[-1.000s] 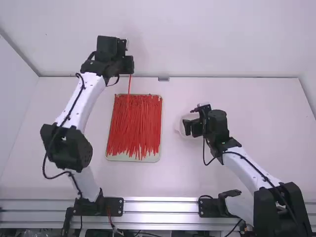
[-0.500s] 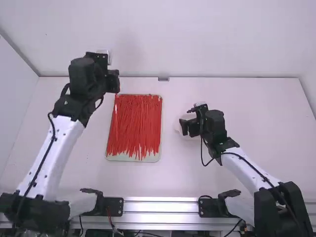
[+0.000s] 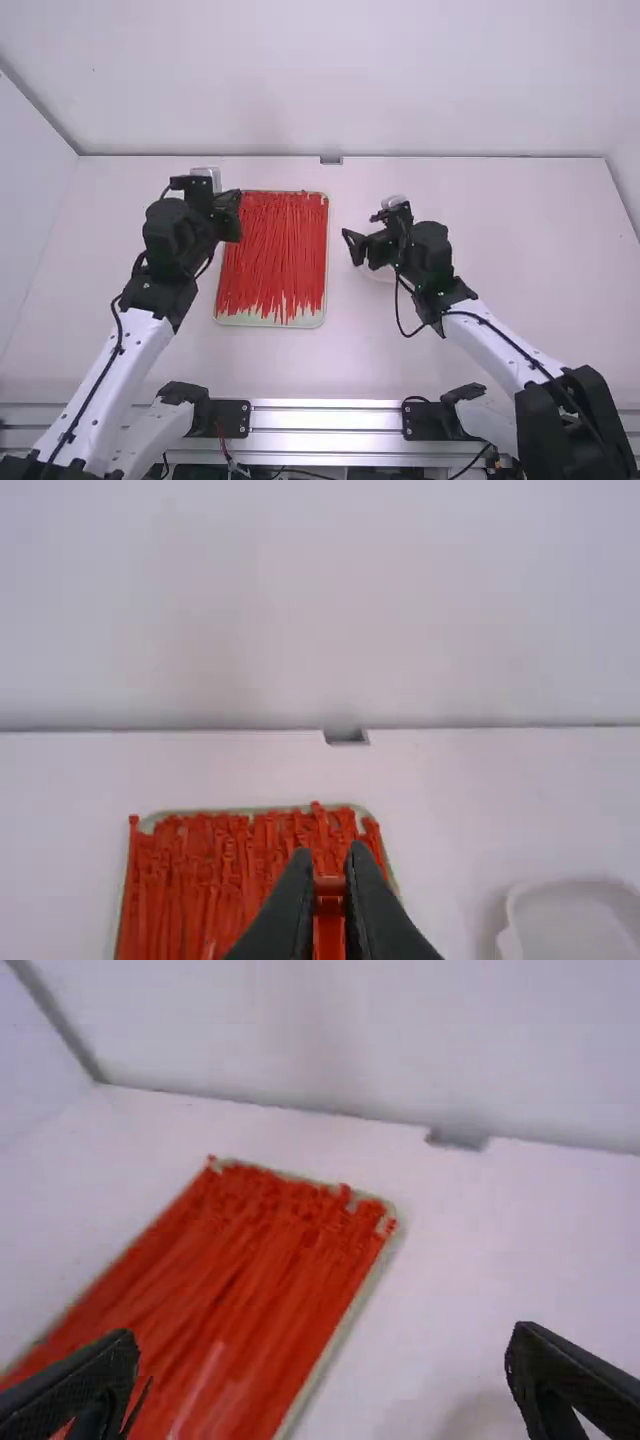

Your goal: Fasten the cable tie

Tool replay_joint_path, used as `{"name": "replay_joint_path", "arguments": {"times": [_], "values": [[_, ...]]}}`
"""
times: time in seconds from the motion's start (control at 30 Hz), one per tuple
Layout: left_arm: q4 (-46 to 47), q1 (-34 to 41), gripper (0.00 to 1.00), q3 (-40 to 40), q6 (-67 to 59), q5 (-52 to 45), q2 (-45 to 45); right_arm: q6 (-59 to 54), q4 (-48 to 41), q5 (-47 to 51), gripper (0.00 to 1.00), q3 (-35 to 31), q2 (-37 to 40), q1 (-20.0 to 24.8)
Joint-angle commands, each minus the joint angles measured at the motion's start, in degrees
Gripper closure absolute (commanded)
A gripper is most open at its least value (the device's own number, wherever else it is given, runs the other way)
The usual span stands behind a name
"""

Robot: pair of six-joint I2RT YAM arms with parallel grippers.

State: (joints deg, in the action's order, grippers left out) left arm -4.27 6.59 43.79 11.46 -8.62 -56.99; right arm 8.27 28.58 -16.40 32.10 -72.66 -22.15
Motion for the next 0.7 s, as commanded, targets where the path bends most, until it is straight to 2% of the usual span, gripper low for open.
{"name": "replay_joint_path", "arguments": {"times": [0.0,0.27,0.43,0.67], "values": [[-1.5,0.6,0.98,-1.2,2.3,-3.3,1.2,1.0,2.2,-7.0,0.02,1.7,-0.4,-0.9],[-6.3,6.1,0.98,-1.6,2.0,-5.5,1.2,9.7,9.4,-9.3,0.02,1.7,-0.4,-3.5],[-10.0,9.9,0.98,-1.6,0.7,-5.4,0.5,10.0,13.2,-11.1,0.02,1.7,-0.4,-7.0],[-12.4,11.4,0.98,-1.6,2.8,-5.8,-2.6,9.9,17.0,-13.0,0.02,1.7,-0.4,-11.3]]}}
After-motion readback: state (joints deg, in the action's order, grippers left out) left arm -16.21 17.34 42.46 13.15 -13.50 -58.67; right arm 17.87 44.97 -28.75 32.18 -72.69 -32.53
